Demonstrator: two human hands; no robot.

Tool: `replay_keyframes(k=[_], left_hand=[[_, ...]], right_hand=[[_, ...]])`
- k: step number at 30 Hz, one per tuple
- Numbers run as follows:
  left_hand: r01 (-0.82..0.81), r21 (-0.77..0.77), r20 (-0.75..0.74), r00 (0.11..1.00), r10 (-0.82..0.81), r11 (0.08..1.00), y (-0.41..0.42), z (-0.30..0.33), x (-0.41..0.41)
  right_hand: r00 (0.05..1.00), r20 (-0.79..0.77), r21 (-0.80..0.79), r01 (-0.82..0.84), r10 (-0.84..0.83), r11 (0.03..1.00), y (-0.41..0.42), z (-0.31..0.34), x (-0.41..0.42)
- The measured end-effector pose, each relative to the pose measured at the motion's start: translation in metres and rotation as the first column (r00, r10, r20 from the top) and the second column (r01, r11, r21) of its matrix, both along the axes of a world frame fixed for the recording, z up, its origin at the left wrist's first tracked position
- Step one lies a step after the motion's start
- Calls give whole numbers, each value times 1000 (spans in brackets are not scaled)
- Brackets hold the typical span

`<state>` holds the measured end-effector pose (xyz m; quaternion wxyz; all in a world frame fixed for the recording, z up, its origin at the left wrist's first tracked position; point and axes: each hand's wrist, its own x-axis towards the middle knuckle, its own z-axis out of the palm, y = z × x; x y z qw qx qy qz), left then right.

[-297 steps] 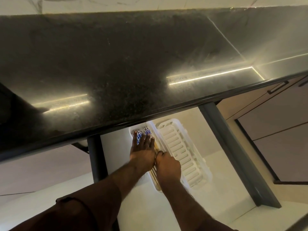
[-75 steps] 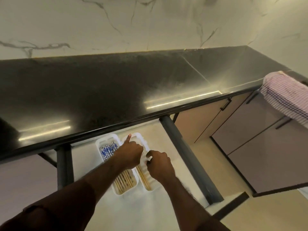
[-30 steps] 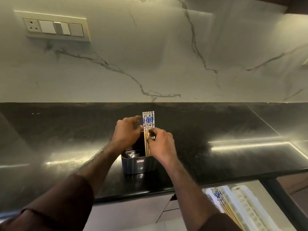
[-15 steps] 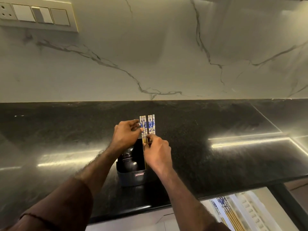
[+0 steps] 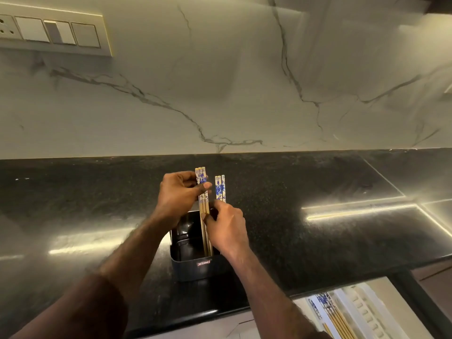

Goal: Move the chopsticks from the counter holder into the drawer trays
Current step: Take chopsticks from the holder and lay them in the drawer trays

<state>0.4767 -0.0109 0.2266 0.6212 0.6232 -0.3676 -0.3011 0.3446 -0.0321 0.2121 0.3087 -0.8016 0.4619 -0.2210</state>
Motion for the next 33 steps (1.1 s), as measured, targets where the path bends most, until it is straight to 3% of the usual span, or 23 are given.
replay_keyframes(k=[9,15,26,30,33], left_hand=[[85,-246,-61,993,-103,966,26,96,-8],[146,-304,-63,983,-172,941,35,119,-49],[247,-279,-127,948,-290,928,22,105,-200],[232,-252,-144,951,-274,939,24,90,-280],[183,-230,-203,952,-231,956,30,69,-340]], right_hand=[[971,228,47,-86,73,995,16,31,-23],[944,324,150,-114,60,982,27,45,-68],[958,281,116,18,-50,993,35,40,-229],[979,189,122,47,-70,991,37,36,-314],[998,29,102,51,-55,993,39,31,-378]])
